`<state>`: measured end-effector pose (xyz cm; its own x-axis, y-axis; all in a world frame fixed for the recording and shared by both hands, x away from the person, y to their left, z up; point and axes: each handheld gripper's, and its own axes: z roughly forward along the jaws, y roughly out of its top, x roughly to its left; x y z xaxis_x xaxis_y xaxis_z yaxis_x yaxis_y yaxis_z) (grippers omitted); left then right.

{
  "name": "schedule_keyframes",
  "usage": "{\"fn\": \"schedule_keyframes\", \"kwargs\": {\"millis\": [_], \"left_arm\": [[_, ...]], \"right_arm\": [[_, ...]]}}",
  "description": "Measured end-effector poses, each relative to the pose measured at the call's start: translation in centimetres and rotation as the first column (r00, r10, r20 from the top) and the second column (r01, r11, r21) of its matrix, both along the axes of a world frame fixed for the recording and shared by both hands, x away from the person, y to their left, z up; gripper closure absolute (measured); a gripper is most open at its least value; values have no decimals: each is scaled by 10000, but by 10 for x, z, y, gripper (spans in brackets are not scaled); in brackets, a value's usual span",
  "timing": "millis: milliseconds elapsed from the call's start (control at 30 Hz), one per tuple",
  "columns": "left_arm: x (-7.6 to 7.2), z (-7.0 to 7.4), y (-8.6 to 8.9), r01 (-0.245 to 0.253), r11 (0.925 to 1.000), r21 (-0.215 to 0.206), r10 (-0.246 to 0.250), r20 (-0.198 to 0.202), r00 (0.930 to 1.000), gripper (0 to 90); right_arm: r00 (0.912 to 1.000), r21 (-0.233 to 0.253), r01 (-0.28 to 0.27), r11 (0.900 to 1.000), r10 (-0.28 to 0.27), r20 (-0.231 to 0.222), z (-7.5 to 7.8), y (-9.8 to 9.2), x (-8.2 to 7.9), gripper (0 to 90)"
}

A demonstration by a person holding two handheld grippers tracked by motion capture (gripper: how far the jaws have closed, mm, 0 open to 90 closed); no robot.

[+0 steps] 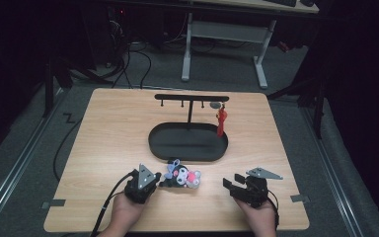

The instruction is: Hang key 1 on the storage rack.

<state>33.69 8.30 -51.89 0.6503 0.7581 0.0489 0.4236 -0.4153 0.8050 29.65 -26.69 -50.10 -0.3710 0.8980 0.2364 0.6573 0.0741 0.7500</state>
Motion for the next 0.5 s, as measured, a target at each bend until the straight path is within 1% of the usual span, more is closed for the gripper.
{"fn": "schedule_keyframes", "kwargs": {"millis": [33, 67, 167, 300, 367, 433, 500], "left_arm": [[6, -2, -5, 83, 10000, 19, -83, -213, 9997, 899], [9, -3, -12, 210, 9998, 48, -209, -301, 9993, 899], [10, -5, -32, 667, 9977, 121, -662, -349, 9972, 899], [6, -6, -63, 1303, 9914, 139, -1298, -339, 9910, 899], [4, -4, -83, 1627, 9867, 40, -1626, -252, 9864, 899], [3, -3, -93, 1716, 9851, -89, -1718, -175, 9850, 899], [2, -2, -97, 1708, 9852, -171, -1710, -78, 9852, 891]], "right_arm": [[10000, -15, -31, 10000, 31, 38, 0, 0, 0, 428], [10000, -47, -68, 10000, 68, 66, 0, 1, 0, 428], [10000, 45, 36, 10000, -36, -77, 0, 0, 0, 428], [9999, 68, 149, 9999, -149, -39, 0, -5, 1, 429], [9997, 111, 234, 9997, -234, -7, 0, -9, 1, 429], [9994, 183, 348, 9992, -348, 34, 1, -13, 0, 430], [9989, 254, 472, 9986, -472, -1, 1, -16, -1, 430]]}}
